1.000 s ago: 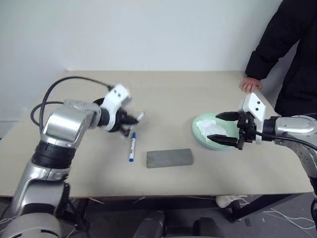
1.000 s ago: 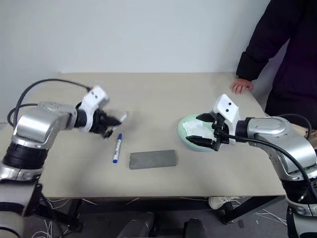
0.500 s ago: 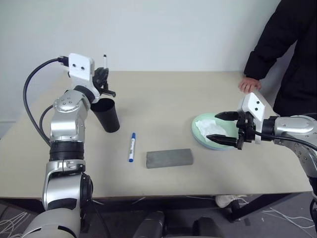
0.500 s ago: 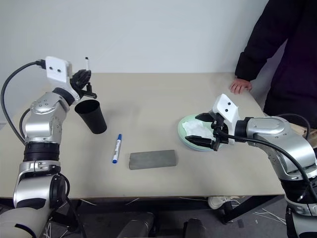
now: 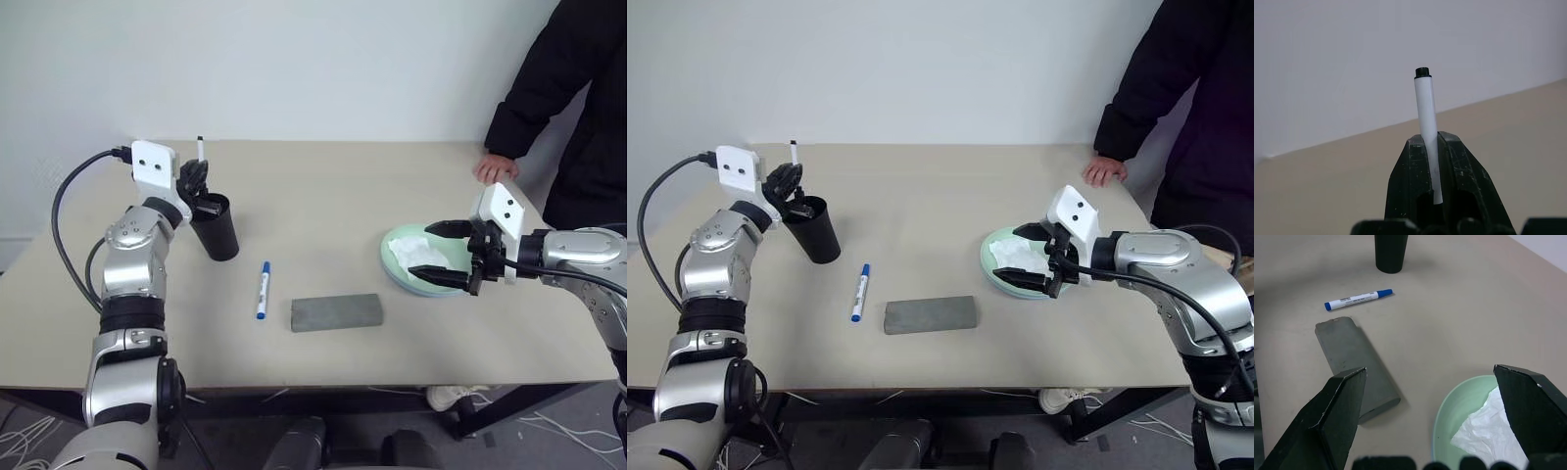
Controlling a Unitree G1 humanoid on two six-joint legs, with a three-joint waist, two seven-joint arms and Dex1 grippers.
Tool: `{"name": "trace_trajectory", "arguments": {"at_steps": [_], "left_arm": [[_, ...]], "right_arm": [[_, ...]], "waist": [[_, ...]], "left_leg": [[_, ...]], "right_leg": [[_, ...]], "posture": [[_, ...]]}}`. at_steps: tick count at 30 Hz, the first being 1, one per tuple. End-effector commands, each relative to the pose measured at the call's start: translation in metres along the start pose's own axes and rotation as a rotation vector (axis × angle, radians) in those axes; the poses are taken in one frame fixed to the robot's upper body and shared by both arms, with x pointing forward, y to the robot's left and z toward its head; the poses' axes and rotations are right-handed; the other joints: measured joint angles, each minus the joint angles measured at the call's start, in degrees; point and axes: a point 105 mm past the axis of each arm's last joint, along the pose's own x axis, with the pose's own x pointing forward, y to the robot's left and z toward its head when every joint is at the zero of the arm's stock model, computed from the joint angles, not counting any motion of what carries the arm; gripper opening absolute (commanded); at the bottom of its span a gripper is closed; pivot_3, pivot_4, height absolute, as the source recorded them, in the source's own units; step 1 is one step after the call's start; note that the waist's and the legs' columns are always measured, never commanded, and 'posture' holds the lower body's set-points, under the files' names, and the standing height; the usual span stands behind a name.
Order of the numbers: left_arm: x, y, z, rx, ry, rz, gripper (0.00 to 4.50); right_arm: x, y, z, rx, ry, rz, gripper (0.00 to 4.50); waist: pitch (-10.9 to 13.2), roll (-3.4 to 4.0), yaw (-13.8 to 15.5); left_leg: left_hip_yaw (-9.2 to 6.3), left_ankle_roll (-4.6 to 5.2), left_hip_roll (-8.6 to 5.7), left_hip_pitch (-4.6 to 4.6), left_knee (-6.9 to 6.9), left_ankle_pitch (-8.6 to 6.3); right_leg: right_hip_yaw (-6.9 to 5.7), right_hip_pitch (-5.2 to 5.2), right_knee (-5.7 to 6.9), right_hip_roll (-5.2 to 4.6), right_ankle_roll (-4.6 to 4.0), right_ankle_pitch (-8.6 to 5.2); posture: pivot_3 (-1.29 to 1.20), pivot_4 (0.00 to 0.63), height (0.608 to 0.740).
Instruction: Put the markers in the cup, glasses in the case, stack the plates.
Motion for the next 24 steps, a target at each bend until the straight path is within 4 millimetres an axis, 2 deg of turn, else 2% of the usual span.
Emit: {"name": "trace_trajectory", "arguments": {"at_steps": [1,8,9,16,19,22,24], "left_arm": [[0.002,-0.002,0.007,0.032,-0.041,-0.003,0.02],[0.002,-0.002,-0.003,0.043,-0.03,-0.006,0.02],[0.002,-0.002,-0.003,0.041,-0.029,-0.009,0.57],[0.002,-0.001,-0.003,0.057,-0.028,-0.015,2.91],[0.002,-0.003,0.0,0.073,-0.032,-0.029,2.91],[0.004,-0.014,0.021,0.092,-0.07,-0.085,2.91],[0.004,-0.029,0.038,0.077,-0.069,-0.143,2.91]], "right_arm": [[-0.005,-0.005,0.015,-0.052,-0.033,-0.026,4.5],[-0.006,-0.006,0.016,-0.052,-0.035,-0.03,4.5],[-0.006,-0.006,0.016,-0.052,-0.035,-0.031,4.5],[-0.006,-0.006,0.016,-0.051,-0.036,-0.035,4.5],[-0.006,-0.005,0.016,-0.051,-0.037,-0.034,4.5],[-0.005,-0.005,0.016,-0.052,-0.036,-0.033,4.5],[-0.005,-0.006,0.016,-0.052,-0.036,-0.033,4.5]], "waist": [[0.0,0.0,0.02],[-0.01,-0.01,0.01],[-0.01,-0.01,0.02],[-0.01,-0.01,0.02],[-0.01,-0.01,0.02],[0.0,-0.03,0.03],[0.0,-0.04,0.03]], "left_leg": [[0.0,0.0,0.0,0.0,0.0,0.0],[0.0,0.0,0.0,0.0,0.0,0.0],[0.0,0.0,0.0,0.0,0.0,0.0],[0.0,0.0,0.0,0.0,0.0,0.0],[0.0,0.0,0.0,0.0,0.0,0.0],[0.0,0.0,0.0,-0.01,0.0,0.0],[0.0,0.0,0.0,-0.01,0.01,0.0]], "right_leg": [[0.0,0.0,0.0,0.0,0.0,0.0],[-0.01,0.01,0.0,0.0,0.0,0.0],[-0.01,0.01,0.0,0.0,0.0,0.0],[-0.02,0.01,0.0,0.0,0.0,0.0],[-0.02,0.01,0.0,0.0,0.0,0.0],[-0.03,0.01,0.0,0.0,0.0,0.0],[-0.04,0.02,-0.01,-0.02,0.0,0.0]], "posture": [[0.0,0.0,0.727],[0.0,0.0,0.727],[0.0,0.0,0.727],[0.0,0.0,0.727],[0.0,0.0,0.727],[0.0,0.0,0.727],[0.0,0.0,0.727]]}}
